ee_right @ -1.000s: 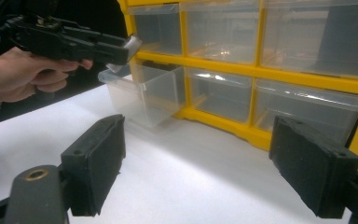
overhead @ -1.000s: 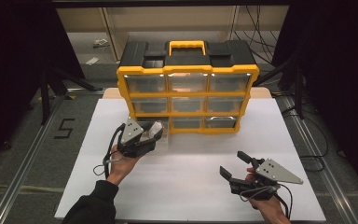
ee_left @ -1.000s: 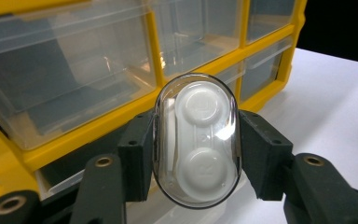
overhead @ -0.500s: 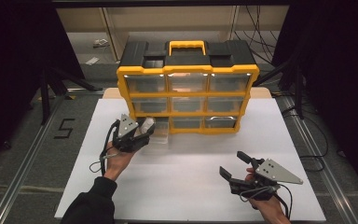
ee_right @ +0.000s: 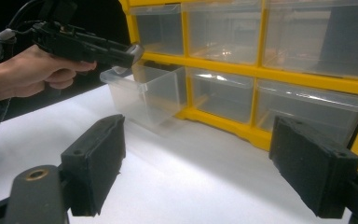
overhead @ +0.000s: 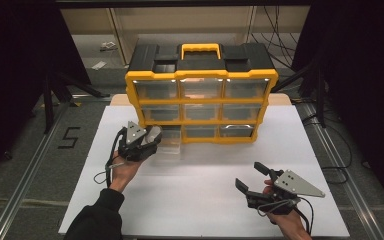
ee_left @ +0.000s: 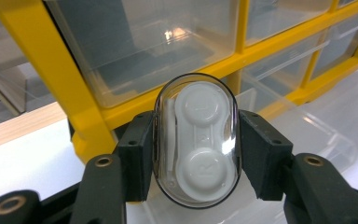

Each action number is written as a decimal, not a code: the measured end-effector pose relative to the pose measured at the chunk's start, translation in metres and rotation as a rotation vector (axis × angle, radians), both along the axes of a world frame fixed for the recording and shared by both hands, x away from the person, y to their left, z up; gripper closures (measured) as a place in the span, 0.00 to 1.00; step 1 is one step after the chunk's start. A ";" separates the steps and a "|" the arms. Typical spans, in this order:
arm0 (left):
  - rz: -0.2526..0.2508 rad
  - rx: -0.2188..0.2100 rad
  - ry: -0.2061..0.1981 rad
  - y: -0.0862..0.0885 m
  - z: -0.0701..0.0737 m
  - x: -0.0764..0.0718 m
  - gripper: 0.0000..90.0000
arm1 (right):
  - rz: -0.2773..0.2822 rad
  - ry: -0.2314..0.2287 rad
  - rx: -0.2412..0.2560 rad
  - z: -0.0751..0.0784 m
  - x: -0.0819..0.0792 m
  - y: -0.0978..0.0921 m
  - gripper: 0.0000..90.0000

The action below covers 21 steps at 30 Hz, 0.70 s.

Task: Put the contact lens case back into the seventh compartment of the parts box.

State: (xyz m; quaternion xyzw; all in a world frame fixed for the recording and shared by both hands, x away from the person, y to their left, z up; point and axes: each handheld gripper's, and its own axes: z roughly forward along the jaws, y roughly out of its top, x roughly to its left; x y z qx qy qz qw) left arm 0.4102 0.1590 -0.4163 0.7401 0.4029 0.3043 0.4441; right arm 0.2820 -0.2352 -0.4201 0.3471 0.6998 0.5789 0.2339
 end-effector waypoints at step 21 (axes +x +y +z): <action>0.035 0.080 0.000 -0.001 -0.005 0.002 0.53 | 0.001 0.002 0.001 0.000 0.000 0.000 0.21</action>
